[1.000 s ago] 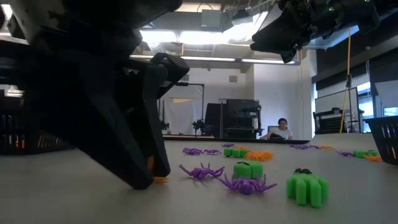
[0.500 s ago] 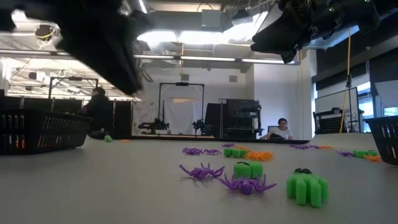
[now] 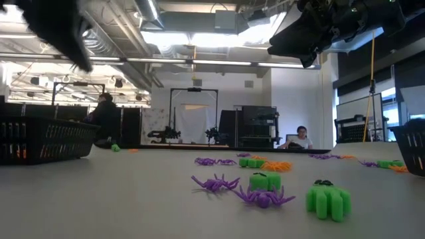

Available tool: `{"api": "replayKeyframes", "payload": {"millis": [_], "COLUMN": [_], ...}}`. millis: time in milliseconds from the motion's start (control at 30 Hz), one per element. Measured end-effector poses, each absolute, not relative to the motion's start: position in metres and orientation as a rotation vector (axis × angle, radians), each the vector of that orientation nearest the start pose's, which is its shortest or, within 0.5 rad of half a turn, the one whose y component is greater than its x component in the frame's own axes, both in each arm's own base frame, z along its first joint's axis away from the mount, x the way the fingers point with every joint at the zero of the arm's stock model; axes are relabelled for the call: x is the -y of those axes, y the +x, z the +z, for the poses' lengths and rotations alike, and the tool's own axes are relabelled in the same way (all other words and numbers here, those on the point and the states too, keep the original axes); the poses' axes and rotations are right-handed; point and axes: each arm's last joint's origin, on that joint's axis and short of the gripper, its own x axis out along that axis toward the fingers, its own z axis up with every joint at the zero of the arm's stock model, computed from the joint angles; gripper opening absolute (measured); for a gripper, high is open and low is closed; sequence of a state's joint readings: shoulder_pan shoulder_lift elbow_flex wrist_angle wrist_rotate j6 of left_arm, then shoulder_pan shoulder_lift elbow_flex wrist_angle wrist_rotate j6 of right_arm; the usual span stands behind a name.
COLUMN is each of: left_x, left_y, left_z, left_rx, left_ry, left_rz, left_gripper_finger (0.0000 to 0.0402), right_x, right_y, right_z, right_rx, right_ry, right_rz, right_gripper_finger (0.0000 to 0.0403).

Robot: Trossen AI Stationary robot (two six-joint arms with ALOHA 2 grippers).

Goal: Sort Halloween decoration
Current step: Put the orange spider toy into the top black basket, then put the green skeleton toy into the bottom right black basket

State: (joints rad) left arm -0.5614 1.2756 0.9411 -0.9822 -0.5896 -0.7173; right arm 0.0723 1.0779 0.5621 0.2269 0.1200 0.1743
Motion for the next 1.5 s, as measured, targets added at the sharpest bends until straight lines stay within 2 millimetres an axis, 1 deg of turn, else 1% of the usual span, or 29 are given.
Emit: {"api": "replayKeyframes", "payload": {"millis": [167, 233, 300, 433, 533, 633, 800, 867, 1033, 1133, 1300, 1500], "left_x": [0.084, 0.080, 0.078, 0.078, 0.079, 0.079, 0.078, 0.073, 0.041, 0.017, -0.029, -0.086], "left_y": [0.162, 0.155, 0.152, 0.152, 0.153, 0.155, 0.153, 0.150, 0.145, 0.147, 0.152, 0.148], "left_z": [0.211, 0.201, 0.197, 0.196, 0.200, 0.205, 0.213, 0.218, 0.230, 0.234, 0.232, 0.223], "left_rx": [-0.923, -0.898, -0.878, -0.860, -0.854, -0.814, -0.645, -0.602, -0.589, -0.665, -0.830, -0.987], "left_ry": [-0.144, -0.216, -0.251, -0.245, -0.227, -0.204, -0.055, -0.048, -0.129, -0.120, -0.137, -0.221], "left_rz": [0.519, 0.545, 0.535, 0.528, 0.514, 0.528, 0.605, 0.635, 0.762, 0.800, 0.829, 0.853], "left_gripper_finger": [0.0007, 0.0023, 0.0047, 0.0096, 0.0119, 0.0125, 0.0120, 0.0118, 0.0115, 0.0115, 0.0115, 0.0115], "right_x": [-0.013, -0.013, -0.013, -0.013, -0.013, -0.012, -0.011, -0.010, -0.011, -0.011, -0.011, -0.011], "right_y": [0.230, 0.230, 0.230, 0.230, 0.230, 0.230, 0.233, 0.233, 0.236, 0.239, 0.245, 0.247], "right_z": [0.240, 0.240, 0.240, 0.240, 0.240, 0.239, 0.237, 0.236, 0.233, 0.231, 0.225, 0.223], "right_rx": [-0.283, -0.283, -0.283, -0.284, -0.283, -0.282, -0.280, -0.290, -0.289, -0.292, -0.296, -0.295], "right_ry": [0.145, 0.145, 0.145, 0.144, 0.144, 0.139, 0.134, 0.130, 0.133, 0.133, 0.131, 0.104], "right_rz": [-0.072, -0.072, -0.073, -0.073, -0.079, -0.106, -0.156, -0.171, -0.173, -0.173, -0.174, -0.170], "right_gripper_finger": [0.0138, 0.0138, 0.0138, 0.0138, 0.0138, 0.0138, 0.0138, 0.0138, 0.0138, 0.0138, 0.0138, 0.0138]}}
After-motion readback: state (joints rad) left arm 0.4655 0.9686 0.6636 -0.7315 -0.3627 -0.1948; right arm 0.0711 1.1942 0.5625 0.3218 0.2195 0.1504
